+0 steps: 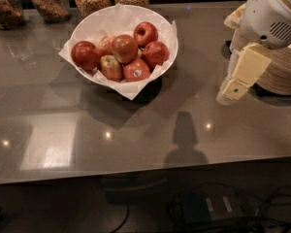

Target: Pick apple from white bowl

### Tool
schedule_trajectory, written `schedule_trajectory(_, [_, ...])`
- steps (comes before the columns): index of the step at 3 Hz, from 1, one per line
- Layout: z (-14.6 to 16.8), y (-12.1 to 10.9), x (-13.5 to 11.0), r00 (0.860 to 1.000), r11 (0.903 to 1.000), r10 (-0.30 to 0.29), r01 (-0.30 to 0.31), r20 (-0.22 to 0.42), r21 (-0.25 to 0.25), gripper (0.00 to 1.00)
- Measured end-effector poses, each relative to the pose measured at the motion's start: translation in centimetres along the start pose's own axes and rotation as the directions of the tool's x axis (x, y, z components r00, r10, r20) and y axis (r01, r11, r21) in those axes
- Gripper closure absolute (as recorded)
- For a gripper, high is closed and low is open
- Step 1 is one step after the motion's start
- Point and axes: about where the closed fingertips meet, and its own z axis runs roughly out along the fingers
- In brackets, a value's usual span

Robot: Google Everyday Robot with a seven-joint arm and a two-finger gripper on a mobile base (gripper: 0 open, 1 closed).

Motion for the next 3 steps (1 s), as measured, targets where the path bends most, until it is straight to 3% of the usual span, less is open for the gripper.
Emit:
schedule_trajectory(1, [0.9, -1.9, -4.6, 0.992, 0.9991, 0.03, -0.033, 0.125, 0.026, 0.0])
schedule_trajectory(2, [2.2, -4.0, -9.2, 0.966, 0.9926, 0.11, -0.119, 0.234, 0.025, 0.0])
schedule_trajectory(3, [4.2, -5.9, -12.8, 0.932, 0.9773, 0.207, -0.211, 0.296, -0.021, 0.0])
